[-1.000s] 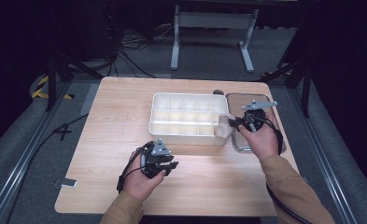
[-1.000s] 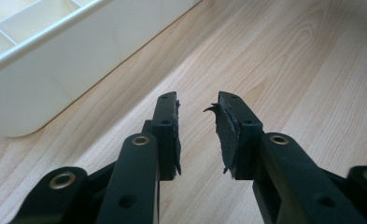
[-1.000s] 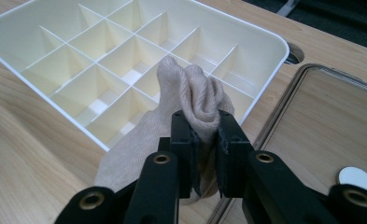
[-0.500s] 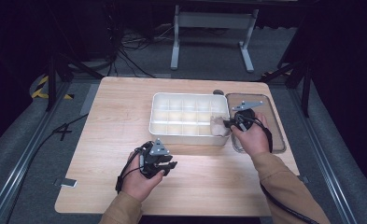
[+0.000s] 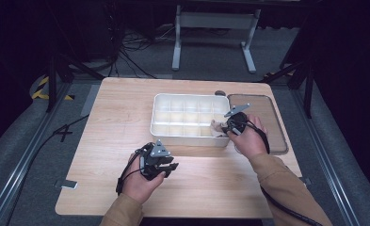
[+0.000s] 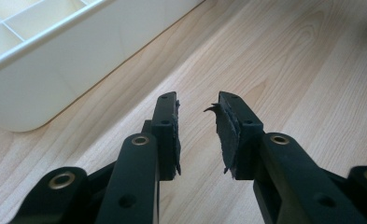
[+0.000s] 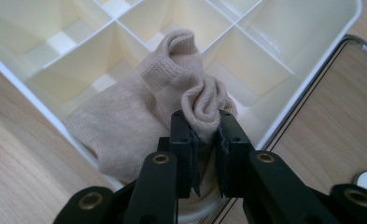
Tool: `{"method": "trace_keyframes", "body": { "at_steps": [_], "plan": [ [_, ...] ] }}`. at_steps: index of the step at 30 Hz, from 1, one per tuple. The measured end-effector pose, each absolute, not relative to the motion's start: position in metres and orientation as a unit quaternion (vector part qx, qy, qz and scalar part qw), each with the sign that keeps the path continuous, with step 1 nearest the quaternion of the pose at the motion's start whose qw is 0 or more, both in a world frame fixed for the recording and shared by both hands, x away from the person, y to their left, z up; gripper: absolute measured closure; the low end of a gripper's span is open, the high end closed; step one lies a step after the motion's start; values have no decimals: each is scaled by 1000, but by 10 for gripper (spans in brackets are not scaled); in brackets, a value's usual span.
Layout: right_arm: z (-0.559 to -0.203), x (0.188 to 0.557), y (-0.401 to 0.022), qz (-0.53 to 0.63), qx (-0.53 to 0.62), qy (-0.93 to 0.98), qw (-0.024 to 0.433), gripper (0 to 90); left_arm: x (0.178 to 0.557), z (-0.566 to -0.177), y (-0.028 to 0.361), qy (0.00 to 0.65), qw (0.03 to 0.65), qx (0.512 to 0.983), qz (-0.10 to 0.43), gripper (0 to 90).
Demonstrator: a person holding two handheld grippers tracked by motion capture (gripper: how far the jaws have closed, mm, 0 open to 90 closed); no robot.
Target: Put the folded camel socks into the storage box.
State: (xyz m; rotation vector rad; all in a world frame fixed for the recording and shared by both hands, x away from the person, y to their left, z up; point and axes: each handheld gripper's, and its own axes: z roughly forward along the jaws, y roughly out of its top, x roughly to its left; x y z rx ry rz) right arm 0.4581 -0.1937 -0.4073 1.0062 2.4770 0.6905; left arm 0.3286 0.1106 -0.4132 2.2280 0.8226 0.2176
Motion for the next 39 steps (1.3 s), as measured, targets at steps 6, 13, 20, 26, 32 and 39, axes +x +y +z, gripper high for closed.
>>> {"method": "trace_keyframes", "body": {
  "at_steps": [6,13,20,26,32,39],
  "plan": [
    [-412,462,-188,221,354,891,179,788,328,-413,111,320,370,868,86,694],
    [-416,466,-184,200,360,897,164,785,328,-413,111,321,371,868,85,694],
    [-416,468,-183,194,360,899,159,777,328,-413,110,319,371,868,85,693],
    [-404,465,-188,219,362,893,150,679,329,-413,110,319,369,869,84,691],
    [-386,461,-195,238,365,885,161,597,328,-413,109,317,369,870,84,689],
    [-374,457,-185,295,347,875,165,651,328,-413,109,318,366,870,83,689]
  ]
}}
